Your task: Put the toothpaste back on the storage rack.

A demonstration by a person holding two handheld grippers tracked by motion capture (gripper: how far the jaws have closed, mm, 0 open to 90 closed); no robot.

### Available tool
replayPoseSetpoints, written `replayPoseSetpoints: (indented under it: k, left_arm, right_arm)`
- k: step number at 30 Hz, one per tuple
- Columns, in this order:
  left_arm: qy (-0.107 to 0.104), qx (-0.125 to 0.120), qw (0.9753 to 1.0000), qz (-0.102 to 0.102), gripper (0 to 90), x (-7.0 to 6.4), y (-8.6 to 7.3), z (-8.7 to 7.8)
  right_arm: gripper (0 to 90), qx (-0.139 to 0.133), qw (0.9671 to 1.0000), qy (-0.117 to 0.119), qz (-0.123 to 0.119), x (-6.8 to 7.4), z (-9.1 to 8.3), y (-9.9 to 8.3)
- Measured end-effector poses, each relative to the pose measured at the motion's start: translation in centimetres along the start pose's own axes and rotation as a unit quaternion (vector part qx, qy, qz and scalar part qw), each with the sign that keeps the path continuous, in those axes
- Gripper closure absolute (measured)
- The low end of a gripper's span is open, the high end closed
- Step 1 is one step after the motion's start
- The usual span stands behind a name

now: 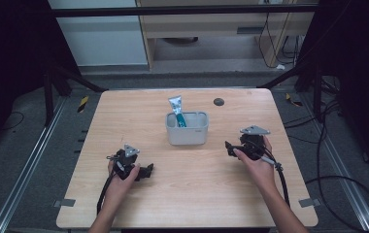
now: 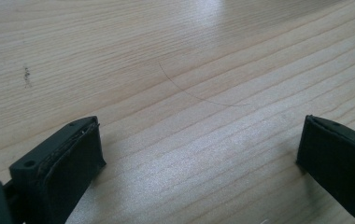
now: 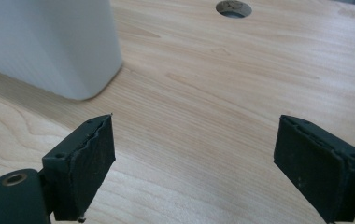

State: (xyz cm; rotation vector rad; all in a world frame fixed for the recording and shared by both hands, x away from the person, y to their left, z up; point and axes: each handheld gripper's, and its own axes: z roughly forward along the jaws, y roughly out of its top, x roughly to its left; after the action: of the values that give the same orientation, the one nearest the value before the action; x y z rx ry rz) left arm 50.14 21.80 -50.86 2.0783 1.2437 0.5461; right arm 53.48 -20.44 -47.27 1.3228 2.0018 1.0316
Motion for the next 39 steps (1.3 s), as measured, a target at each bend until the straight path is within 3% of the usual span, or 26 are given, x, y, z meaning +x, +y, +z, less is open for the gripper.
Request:
replayPoseSetpoints:
  k: [6, 27, 33, 39]
  left_arm:
    - [0.0, 0.0, 1.0, 0.0, 0.0, 0.0, 0.0, 0.0]
    - [0.0, 0.0, 1.0, 0.0, 0.0, 0.0, 0.0, 0.0]
    - [0.0, 0.0, 1.0, 0.0, 0.0, 0.0, 0.0, 0.0]
    - [-0.003, 0.0, 1.0, 0.002, 0.0, 0.1, 0.0, 0.0]
  right_arm:
    - [12.6, 0.017, 0.9998, -0.004, 0.008, -0.7, 0.4, -1.3]
    - [12.0, 0.038, 0.9984, -0.02, 0.036, -2.0, 1.7, -3.2]
    - [7.0, 0.066, 0.9971, -0.028, 0.026, -2.0, 1.7, -3.5]
    - [4.1, 0.071, 0.9965, -0.032, 0.033, -2.1, 1.7, -3.6]
